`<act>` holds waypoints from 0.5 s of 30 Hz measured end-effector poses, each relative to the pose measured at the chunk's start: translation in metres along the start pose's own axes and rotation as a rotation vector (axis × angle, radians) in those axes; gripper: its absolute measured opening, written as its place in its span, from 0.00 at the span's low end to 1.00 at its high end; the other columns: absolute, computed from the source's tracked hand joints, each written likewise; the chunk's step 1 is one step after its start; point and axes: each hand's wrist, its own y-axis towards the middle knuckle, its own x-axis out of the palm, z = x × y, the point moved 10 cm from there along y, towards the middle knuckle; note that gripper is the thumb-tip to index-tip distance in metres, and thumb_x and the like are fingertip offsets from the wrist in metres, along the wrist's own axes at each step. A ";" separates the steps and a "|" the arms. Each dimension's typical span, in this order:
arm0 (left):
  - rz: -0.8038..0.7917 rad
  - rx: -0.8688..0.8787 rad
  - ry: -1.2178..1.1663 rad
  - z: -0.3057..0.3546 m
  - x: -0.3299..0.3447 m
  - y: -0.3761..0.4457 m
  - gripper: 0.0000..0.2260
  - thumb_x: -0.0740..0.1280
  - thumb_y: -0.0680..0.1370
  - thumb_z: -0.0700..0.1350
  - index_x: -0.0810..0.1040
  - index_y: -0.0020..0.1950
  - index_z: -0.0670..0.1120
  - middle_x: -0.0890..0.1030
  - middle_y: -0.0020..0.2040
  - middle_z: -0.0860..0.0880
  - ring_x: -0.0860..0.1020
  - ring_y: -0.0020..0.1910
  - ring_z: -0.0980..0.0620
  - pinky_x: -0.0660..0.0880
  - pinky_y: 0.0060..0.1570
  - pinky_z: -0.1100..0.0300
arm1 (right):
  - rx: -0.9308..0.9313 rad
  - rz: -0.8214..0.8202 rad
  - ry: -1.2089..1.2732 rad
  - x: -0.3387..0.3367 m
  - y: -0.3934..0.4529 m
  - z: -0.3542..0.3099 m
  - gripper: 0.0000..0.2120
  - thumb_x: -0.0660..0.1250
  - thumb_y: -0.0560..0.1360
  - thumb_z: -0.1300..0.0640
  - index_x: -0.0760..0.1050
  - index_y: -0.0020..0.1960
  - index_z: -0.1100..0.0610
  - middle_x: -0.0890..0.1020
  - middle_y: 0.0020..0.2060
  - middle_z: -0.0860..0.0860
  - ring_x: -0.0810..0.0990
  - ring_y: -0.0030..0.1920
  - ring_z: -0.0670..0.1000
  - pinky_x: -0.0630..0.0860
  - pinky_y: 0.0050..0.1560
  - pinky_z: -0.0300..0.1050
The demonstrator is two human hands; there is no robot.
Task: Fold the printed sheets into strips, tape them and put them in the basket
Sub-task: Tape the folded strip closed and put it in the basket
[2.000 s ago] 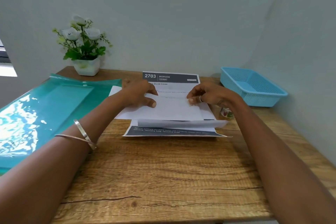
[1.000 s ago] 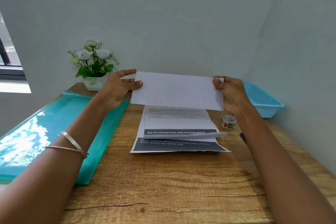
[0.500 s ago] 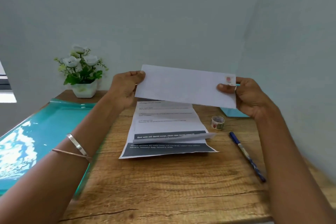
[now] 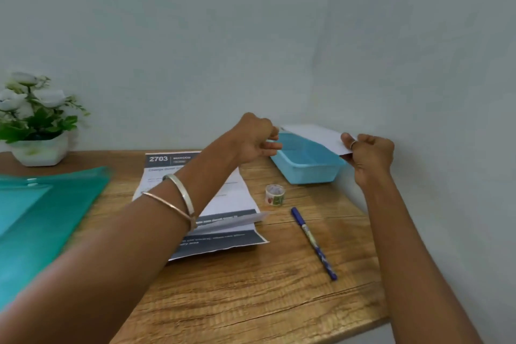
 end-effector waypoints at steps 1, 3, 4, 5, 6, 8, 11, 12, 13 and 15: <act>-0.005 -0.016 -0.003 -0.005 0.007 0.004 0.06 0.61 0.78 0.32 0.72 0.53 0.37 0.76 0.58 0.38 0.80 0.47 0.44 0.77 0.56 0.48 | 0.007 -0.028 -0.020 0.003 0.003 0.004 0.11 0.76 0.68 0.63 0.73 0.41 0.60 0.77 0.46 0.57 0.80 0.44 0.54 0.81 0.39 0.50; -0.009 -0.044 -0.013 -0.014 0.018 0.009 0.06 0.59 0.78 0.32 0.71 0.55 0.36 0.76 0.58 0.37 0.80 0.45 0.44 0.78 0.55 0.50 | 0.063 -0.113 -0.010 0.012 0.003 0.011 0.11 0.72 0.72 0.63 0.72 0.37 0.63 0.76 0.40 0.58 0.80 0.39 0.55 0.82 0.41 0.52; -0.011 -0.055 -0.016 -0.019 0.022 0.011 0.07 0.58 0.78 0.33 0.71 0.56 0.36 0.77 0.58 0.37 0.80 0.45 0.44 0.79 0.53 0.51 | 0.111 -0.158 -0.007 0.019 0.002 0.014 0.10 0.70 0.75 0.62 0.72 0.38 0.65 0.77 0.38 0.58 0.80 0.36 0.56 0.82 0.42 0.52; -0.011 -0.066 -0.022 -0.023 0.025 0.014 0.09 0.58 0.79 0.33 0.71 0.57 0.36 0.77 0.57 0.37 0.80 0.44 0.45 0.79 0.52 0.52 | 0.156 -0.211 -0.031 0.025 0.000 0.018 0.09 0.67 0.77 0.61 0.72 0.40 0.64 0.77 0.38 0.59 0.80 0.36 0.57 0.82 0.41 0.52; -0.007 -0.078 -0.022 -0.027 0.027 0.014 0.11 0.57 0.79 0.33 0.70 0.60 0.36 0.77 0.57 0.37 0.80 0.44 0.45 0.79 0.50 0.53 | 0.194 -0.275 -0.070 0.032 -0.003 0.020 0.08 0.63 0.79 0.61 0.72 0.42 0.62 0.78 0.39 0.60 0.81 0.36 0.57 0.81 0.39 0.50; 0.011 -0.100 -0.017 -0.034 0.027 0.018 0.14 0.57 0.79 0.34 0.68 0.65 0.37 0.78 0.55 0.39 0.81 0.42 0.46 0.80 0.45 0.56 | 0.234 -0.392 -0.156 0.041 -0.008 0.022 0.09 0.57 0.81 0.62 0.71 0.43 0.59 0.79 0.41 0.60 0.81 0.37 0.57 0.77 0.35 0.46; 0.031 -0.121 -0.005 -0.042 0.025 0.020 0.16 0.58 0.80 0.36 0.67 0.68 0.40 0.79 0.53 0.41 0.81 0.40 0.48 0.80 0.39 0.59 | 0.204 -0.481 -0.339 0.042 -0.010 0.021 0.10 0.54 0.82 0.61 0.72 0.50 0.62 0.80 0.38 0.59 0.76 0.32 0.53 0.68 0.33 0.44; 0.034 -0.125 -0.001 -0.043 0.024 0.021 0.16 0.58 0.80 0.36 0.67 0.68 0.40 0.79 0.52 0.41 0.81 0.39 0.49 0.79 0.38 0.59 | 0.189 -0.497 -0.426 0.041 -0.010 0.022 0.11 0.53 0.82 0.58 0.73 0.52 0.63 0.80 0.35 0.59 0.73 0.29 0.52 0.66 0.31 0.44; 0.034 -0.125 0.002 -0.044 0.024 0.021 0.16 0.58 0.80 0.36 0.68 0.67 0.40 0.79 0.51 0.42 0.81 0.38 0.49 0.79 0.38 0.59 | 0.179 -0.508 -0.516 0.039 -0.010 0.023 0.14 0.53 0.82 0.55 0.73 0.53 0.62 0.80 0.33 0.59 0.70 0.26 0.50 0.65 0.29 0.43; 0.031 -0.129 0.006 -0.046 0.024 0.020 0.14 0.59 0.80 0.36 0.70 0.65 0.39 0.79 0.48 0.42 0.80 0.37 0.50 0.79 0.39 0.59 | 0.200 -0.504 -0.645 0.033 -0.011 0.029 0.19 0.53 0.82 0.45 0.73 0.54 0.59 0.78 0.31 0.58 0.65 0.21 0.48 0.61 0.24 0.38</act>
